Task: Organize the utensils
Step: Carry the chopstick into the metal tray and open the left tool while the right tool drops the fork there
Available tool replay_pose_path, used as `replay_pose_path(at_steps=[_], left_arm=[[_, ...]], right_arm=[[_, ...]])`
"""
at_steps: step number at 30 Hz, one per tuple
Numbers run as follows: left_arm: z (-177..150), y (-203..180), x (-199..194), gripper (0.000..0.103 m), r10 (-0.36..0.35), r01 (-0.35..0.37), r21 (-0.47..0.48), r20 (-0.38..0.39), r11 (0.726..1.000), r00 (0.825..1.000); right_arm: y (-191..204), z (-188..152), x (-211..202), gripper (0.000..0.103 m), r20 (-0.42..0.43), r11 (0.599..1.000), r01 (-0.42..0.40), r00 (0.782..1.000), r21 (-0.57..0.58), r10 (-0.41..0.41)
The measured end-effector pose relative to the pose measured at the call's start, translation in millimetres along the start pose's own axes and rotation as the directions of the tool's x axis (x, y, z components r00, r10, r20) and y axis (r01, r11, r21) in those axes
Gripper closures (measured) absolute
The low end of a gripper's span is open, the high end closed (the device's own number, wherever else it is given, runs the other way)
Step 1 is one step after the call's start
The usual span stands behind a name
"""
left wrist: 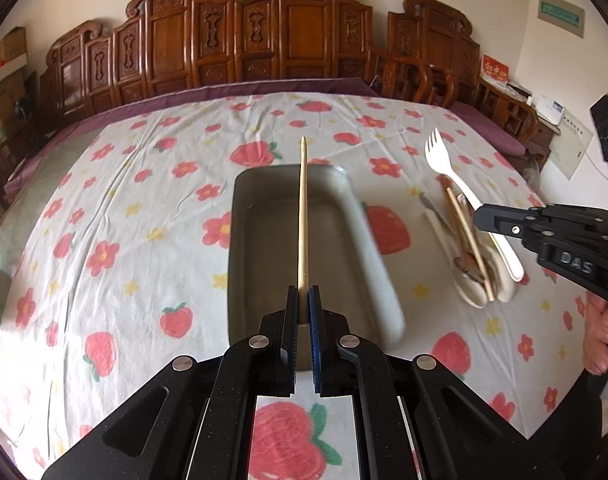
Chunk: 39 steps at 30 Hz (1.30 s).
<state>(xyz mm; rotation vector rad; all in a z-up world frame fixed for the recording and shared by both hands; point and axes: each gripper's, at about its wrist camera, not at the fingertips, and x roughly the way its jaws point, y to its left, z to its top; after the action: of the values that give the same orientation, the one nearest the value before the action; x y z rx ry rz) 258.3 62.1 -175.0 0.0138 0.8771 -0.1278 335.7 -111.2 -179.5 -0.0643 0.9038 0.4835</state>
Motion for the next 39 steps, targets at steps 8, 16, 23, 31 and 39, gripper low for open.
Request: replay_pose_path(at_steps=[8,16,23,31,39], left_arm=[[1.0,13.4,15.6,0.098,0.005,-0.007,-0.035,-0.037,0.999,0.999],[-1.3,24.7,4.2,0.098,-0.016,0.015,-0.046,-0.021,0.999,1.000],[-2.4,31.0,-9.6,0.098,-0.024,0.025,-0.038,0.004,0.999,1.000],[-4.3,38.4,-24.1,0.098,-0.010,0.011,-0.027,0.030,1.000,1.000],[-7.4,39.7,-26.8,0.098,-0.006,0.007,-0.032,0.029,0.999,1.000]], right_arm=[[34.8,8.4,4.0,0.099,-0.001,0.999,-0.043,0.999,-0.020,0.043],[53.7,12.6,18.5,0.099,-0.017,0.997,-0.065,0.998,-0.038,0.065],[64.5,13.1,34.2,0.099,-0.030,0.997,-0.074,0.997,-0.037,0.073],[79.0,16.9,65.0,0.098,-0.066,0.996,-0.090,0.994,-0.004,0.090],[80.2,14.0,65.7,0.097,-0.055,0.993,-0.117,0.992,-0.013,0.116]])
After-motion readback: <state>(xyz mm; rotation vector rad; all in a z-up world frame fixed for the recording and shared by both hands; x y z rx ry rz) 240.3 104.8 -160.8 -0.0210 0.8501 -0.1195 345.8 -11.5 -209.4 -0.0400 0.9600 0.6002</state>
